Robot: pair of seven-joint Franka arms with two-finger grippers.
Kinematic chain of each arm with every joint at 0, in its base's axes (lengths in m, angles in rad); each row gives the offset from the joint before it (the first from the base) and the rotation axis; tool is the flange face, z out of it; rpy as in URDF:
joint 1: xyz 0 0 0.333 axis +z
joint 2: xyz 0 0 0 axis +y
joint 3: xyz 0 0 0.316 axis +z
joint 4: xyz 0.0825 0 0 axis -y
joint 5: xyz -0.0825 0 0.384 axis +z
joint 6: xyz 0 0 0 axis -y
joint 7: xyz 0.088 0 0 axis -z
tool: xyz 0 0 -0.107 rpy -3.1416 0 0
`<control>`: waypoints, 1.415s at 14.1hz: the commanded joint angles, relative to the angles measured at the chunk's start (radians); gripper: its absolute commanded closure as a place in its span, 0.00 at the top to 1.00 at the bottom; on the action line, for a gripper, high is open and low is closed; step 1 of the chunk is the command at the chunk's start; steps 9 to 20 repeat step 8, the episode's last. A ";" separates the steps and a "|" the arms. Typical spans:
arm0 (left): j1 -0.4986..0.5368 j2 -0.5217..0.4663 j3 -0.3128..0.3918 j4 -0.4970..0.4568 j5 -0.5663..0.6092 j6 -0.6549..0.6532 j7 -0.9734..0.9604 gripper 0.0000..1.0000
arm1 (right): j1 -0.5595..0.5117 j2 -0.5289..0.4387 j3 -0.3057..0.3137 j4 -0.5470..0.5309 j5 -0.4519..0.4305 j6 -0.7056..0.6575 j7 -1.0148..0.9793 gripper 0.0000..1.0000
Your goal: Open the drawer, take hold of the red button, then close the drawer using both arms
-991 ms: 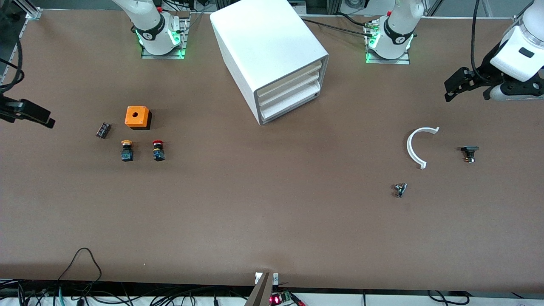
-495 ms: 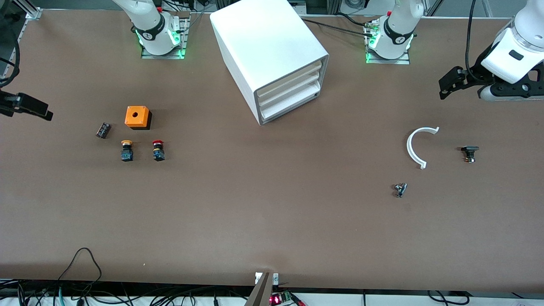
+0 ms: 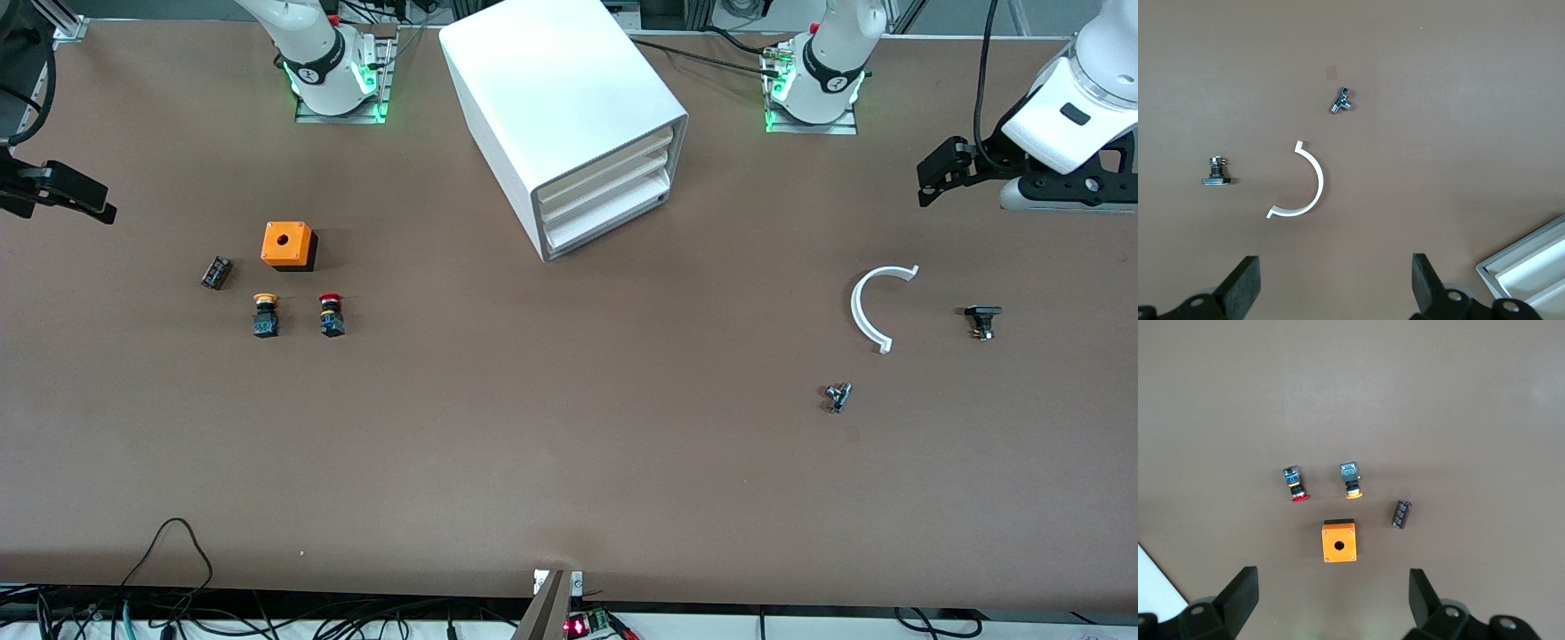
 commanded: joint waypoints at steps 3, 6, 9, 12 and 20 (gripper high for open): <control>-0.009 0.023 0.009 0.041 0.002 -0.029 0.021 1.00 | -0.004 -0.022 0.005 -0.021 -0.002 0.022 0.008 1.00; -0.007 0.024 0.010 0.041 0.002 -0.029 0.021 1.00 | -0.004 -0.020 0.011 -0.022 0.003 0.030 0.076 1.00; -0.007 0.026 0.009 0.043 0.002 -0.029 0.023 1.00 | 0.006 -0.019 0.012 -0.022 -0.001 0.025 0.061 1.00; -0.007 0.026 0.009 0.043 0.002 -0.029 0.023 1.00 | 0.006 -0.019 0.012 -0.022 -0.001 0.025 0.061 1.00; -0.007 0.026 0.009 0.043 0.002 -0.029 0.023 1.00 | 0.006 -0.019 0.012 -0.022 -0.001 0.025 0.061 1.00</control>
